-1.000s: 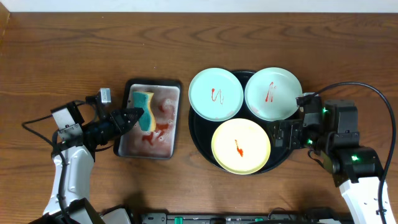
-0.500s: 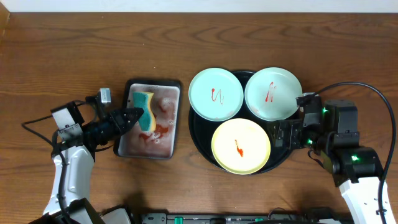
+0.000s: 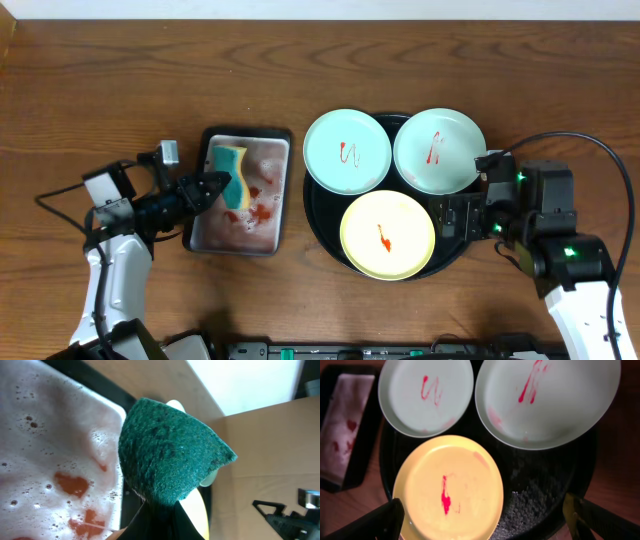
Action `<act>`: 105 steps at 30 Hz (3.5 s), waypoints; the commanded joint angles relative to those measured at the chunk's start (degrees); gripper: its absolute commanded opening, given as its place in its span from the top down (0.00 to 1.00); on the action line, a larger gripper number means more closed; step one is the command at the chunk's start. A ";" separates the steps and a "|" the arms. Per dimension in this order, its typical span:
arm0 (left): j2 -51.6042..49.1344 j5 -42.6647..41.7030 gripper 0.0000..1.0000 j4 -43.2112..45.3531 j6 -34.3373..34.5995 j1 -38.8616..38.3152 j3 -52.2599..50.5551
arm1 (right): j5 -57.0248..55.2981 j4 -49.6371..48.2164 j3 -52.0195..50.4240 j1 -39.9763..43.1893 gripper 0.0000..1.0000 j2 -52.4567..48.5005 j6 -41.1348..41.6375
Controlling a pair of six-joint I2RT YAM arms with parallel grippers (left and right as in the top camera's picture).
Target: Clean dirty plates on tray and stack at the side
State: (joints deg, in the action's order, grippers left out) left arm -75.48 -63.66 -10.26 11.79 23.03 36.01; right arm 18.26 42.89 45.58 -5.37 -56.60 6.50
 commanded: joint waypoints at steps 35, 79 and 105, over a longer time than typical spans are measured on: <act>-0.59 37.48 0.93 -13.35 11.10 -49.09 14.40 | 3.19 -4.57 -0.13 -3.78 0.93 -35.71 -1.16; -16.94 52.76 0.92 4.48 25.57 -72.00 14.69 | 3.21 -4.59 -0.13 -3.78 0.99 -35.71 -0.76; -15.65 54.42 0.92 1.42 24.02 -69.46 14.69 | 3.19 -4.55 -0.13 -3.78 0.99 -35.71 -0.79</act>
State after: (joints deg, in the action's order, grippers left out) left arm -92.47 -7.62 -9.47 36.99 -44.07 51.00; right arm 22.06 38.24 45.54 -8.64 -92.36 5.65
